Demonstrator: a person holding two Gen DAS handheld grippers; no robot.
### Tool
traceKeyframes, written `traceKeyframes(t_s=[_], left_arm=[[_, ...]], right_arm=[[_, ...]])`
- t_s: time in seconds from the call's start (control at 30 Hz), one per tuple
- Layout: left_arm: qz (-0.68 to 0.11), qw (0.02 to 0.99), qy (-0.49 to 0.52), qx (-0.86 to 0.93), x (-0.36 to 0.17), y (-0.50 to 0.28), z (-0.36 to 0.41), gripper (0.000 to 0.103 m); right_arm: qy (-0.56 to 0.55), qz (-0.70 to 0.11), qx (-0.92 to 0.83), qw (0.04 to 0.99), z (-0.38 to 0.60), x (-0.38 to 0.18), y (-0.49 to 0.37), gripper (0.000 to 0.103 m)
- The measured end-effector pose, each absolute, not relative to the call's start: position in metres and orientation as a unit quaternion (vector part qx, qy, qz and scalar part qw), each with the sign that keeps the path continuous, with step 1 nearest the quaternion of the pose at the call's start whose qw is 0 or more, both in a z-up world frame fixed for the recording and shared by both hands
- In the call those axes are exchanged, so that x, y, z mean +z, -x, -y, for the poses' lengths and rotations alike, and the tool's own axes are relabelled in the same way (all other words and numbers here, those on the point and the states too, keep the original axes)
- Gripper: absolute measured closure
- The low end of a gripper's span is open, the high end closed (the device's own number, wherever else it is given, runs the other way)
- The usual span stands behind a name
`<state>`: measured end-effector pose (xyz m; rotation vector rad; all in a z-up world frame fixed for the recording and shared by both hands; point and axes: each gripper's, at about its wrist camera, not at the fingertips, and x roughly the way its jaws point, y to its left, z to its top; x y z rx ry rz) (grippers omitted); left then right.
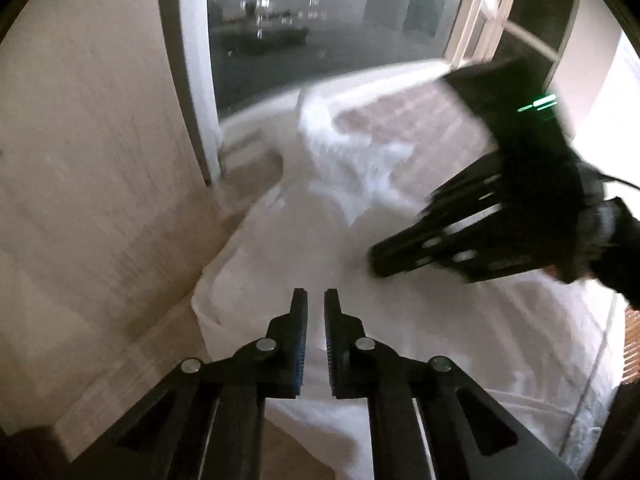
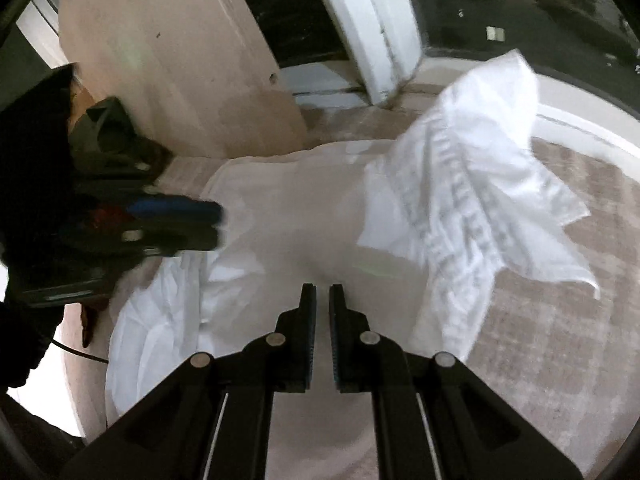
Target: Fold clothes
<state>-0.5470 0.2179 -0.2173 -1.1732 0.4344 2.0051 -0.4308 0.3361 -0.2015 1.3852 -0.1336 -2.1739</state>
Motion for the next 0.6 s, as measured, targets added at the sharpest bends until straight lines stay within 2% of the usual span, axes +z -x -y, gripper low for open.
traceKeyframes(t_s=[0.03, 0.1, 0.23, 0.33, 0.37, 0.47, 0.6], left_arm=[[-0.178, 0.369, 0.464, 0.785, -0.224, 0.550, -0.218, 0.100], [-0.205, 0.333, 0.468, 0.793, -0.238, 0.555, -0.216, 0.100], [-0.244, 0.297, 0.433, 0.815, -0.240, 0.553, -0.219, 0.101], [-0.256, 0.276, 0.421, 0.825, -0.238, 0.551, -0.219, 0.101], [-0.252, 0.276, 0.419, 0.827, -0.236, 0.549, -0.217, 0.101], [-0.228, 0.292, 0.417, 0.830, -0.225, 0.547, -0.206, 0.101], [-0.230, 0.305, 0.409, 0.829, -0.216, 0.546, -0.196, 0.097]], right_arm=[[-0.512, 0.043, -0.813, 0.275, -0.335, -0.200, 0.429, 0.095], [-0.515, 0.036, -0.812, 0.274, -0.333, -0.203, 0.429, 0.096], [-0.506, 0.034, -0.825, 0.249, -0.329, -0.205, 0.444, 0.103], [-0.503, 0.024, -0.839, 0.207, -0.331, -0.200, 0.457, 0.103], [-0.498, 0.035, -0.839, 0.217, -0.330, -0.194, 0.457, 0.099], [-0.483, 0.062, -0.837, 0.248, -0.324, -0.181, 0.458, 0.098], [-0.481, 0.023, -0.849, 0.216, -0.312, -0.184, 0.473, 0.089]])
